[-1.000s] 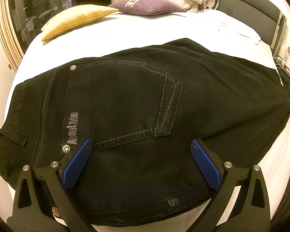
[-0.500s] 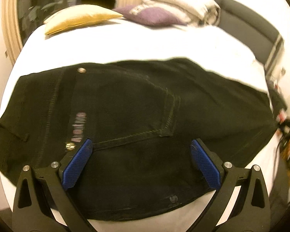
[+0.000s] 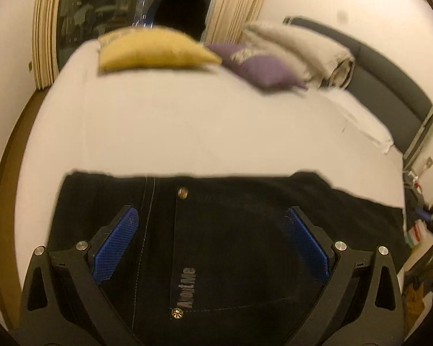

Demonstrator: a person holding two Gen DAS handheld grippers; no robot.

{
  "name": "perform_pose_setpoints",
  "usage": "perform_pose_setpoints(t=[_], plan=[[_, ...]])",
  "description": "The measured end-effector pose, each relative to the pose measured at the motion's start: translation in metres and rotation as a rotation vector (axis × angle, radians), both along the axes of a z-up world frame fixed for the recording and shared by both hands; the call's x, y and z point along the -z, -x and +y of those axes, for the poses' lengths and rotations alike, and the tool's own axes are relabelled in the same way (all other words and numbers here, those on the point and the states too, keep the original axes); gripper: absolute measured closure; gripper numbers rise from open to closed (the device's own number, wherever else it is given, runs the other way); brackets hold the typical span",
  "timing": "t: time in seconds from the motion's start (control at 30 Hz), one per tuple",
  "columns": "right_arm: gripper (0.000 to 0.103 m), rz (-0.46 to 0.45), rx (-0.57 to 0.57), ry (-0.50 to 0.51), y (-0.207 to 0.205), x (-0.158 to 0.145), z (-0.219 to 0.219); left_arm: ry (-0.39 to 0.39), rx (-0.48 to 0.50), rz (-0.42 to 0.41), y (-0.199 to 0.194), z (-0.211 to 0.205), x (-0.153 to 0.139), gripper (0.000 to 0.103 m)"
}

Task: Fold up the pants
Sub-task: 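Release the hem with the right gripper and move both grippers over the jeans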

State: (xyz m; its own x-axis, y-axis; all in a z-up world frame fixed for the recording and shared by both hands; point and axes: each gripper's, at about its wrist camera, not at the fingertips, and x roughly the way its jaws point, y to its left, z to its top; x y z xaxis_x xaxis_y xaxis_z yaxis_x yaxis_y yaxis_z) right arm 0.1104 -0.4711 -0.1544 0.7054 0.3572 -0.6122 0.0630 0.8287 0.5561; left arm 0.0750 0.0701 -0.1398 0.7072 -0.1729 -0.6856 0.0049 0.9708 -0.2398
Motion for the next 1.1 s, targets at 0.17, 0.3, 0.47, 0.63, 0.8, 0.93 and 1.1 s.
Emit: perform_pose_setpoints(t=[0.17, 0.3, 0.47, 0.63, 0.8, 0.93, 1.1], plan=[[0.079, 0.207, -0.187, 0.020, -0.040, 0.062, 0.074, -0.041, -0.005, 0.119, 0.000, 0.003, 0.047, 0.000], [0.103, 0.278, -0.079, -0.037, -0.014, 0.099, 0.029, -0.059, 0.023, 0.107, 0.013, 0.010, 0.050, 0.000], [0.103, 0.332, 0.107, 0.114, 0.014, 0.080, -0.021, -0.061, -0.013, 0.054, 0.020, 0.021, 0.031, 0.000], [0.095, 0.194, -0.088, 0.154, -0.029, 0.027, 0.058, -0.059, -0.008, -0.017, 0.000, 0.022, -0.002, 0.000], [0.085, 0.080, -0.524, -0.011, -0.100, 0.019, 0.212, -0.098, -0.006, 0.010, -0.043, 0.015, -0.003, 0.000], [0.085, 0.219, -0.600, -0.019, -0.148, 0.071, 0.268, -0.072, -0.031, 0.077, -0.055, 0.022, 0.027, 0.000], [0.103, 0.241, -0.397, -0.144, -0.188, 0.115, 0.222, -0.015, -0.018, 0.031, -0.051, 0.033, 0.037, 0.000]])
